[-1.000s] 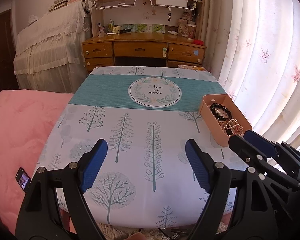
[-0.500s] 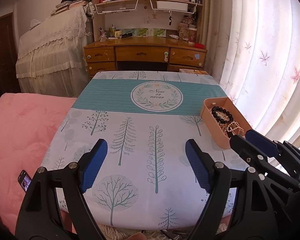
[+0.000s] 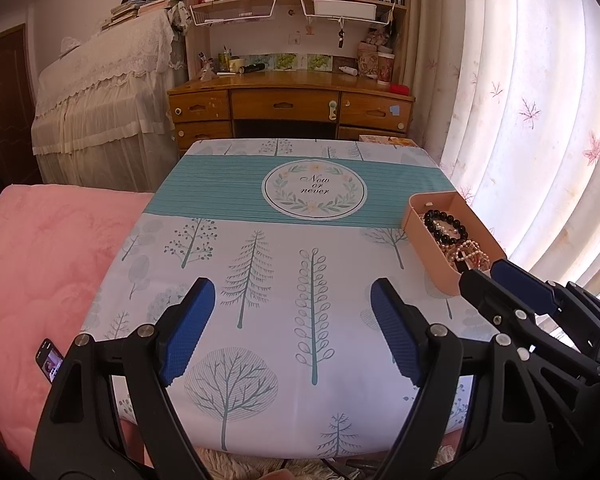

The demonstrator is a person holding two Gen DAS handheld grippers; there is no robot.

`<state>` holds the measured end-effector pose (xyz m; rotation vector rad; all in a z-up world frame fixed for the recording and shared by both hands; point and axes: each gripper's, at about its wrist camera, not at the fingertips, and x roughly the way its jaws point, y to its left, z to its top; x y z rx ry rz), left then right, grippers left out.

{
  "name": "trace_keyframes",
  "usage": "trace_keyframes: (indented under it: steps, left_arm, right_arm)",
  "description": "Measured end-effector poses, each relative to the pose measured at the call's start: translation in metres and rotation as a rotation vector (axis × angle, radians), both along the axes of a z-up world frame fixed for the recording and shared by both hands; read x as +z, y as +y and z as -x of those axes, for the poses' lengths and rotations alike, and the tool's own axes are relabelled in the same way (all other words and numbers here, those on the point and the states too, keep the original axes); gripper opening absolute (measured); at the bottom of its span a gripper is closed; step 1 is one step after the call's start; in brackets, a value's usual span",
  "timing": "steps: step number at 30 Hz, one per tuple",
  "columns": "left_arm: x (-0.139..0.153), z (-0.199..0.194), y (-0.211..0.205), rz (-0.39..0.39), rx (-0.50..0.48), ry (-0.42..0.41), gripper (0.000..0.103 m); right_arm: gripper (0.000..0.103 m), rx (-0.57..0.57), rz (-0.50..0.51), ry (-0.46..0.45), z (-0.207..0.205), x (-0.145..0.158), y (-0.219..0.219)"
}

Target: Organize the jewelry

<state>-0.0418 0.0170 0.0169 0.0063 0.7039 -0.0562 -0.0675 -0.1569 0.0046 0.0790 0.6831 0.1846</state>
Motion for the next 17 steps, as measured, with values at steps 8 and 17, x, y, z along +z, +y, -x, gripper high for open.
trace_keyframes:
  steps: [8, 17]
  left_arm:
    - [0.0, 0.0, 0.0, -0.001, 0.001, 0.001, 0.078]
    - [-0.006, 0.004, 0.008, 0.014, 0.012, 0.009, 0.078]
  right_arm:
    - [0.033, 0.004, 0.001, 0.004, -0.001, -0.005, 0.0]
    - [0.033, 0.016, 0.005, 0.029, -0.007, -0.013, 0.002]
